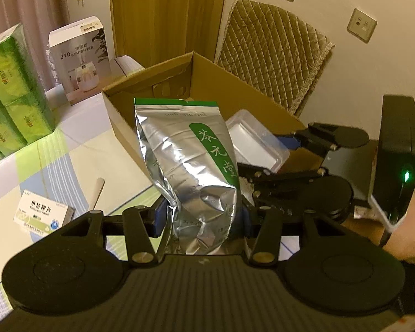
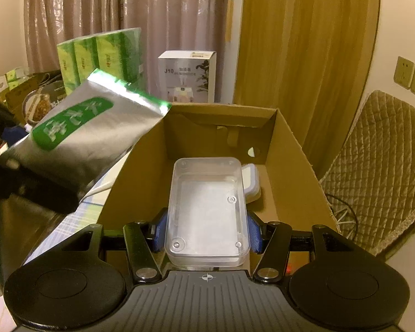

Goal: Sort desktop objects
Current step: 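Carry the foil bag and clear container with both tools over the cardboard box, then open the left tool to drop the foil bag into the box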

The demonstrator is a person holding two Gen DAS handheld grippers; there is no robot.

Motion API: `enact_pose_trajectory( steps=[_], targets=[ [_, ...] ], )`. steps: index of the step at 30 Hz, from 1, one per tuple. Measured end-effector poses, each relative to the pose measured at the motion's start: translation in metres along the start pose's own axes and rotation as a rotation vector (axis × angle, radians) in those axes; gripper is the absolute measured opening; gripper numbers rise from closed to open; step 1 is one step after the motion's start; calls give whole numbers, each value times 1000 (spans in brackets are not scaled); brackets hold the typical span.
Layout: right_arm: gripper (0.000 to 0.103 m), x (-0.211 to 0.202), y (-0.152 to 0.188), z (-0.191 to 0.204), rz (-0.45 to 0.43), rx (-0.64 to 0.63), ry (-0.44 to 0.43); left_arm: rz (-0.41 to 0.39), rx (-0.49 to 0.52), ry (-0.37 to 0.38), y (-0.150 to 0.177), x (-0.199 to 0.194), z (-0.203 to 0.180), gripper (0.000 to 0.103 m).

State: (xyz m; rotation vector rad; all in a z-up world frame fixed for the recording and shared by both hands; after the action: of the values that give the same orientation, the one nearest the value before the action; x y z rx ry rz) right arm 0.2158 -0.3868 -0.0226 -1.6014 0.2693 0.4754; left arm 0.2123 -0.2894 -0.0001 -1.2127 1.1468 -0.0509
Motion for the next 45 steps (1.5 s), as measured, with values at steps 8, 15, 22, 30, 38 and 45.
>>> enact_pose_trajectory(
  steps=[8,15,22,30,38,45],
  targets=[
    [53,1,3,-15,7,9,29,-5,-67,22,-22,23,3,45],
    [53,-3,4,-30,6,16,52,-2,-113,22,-30,41,-1,45],
    [53,-6,4,-40,4,34,61,2,-166,15,-36,56,-4,45],
    [53,-7,4,-47,-1,51,67,12,-216,-6,-33,68,-1,46],
    [53,-8,4,-47,-3,54,67,-6,-230,-34,-32,68,3,47],
    [53,-9,3,-42,-6,57,60,-36,-190,-50,-33,51,4,46]
  ],
)
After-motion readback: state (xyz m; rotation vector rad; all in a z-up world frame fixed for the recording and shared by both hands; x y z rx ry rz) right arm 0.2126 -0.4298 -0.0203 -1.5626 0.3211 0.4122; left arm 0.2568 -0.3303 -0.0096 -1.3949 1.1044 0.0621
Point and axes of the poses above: each gripper's, at about its wrist camera, not at the fingertips, and x roughly the way its jaws point, z to its left, y to its underside, the point moved 8 cm from there along x, roughly the way its jaws point, and after that the axes turned 12 degrees about -z, right-handed, at the moved point
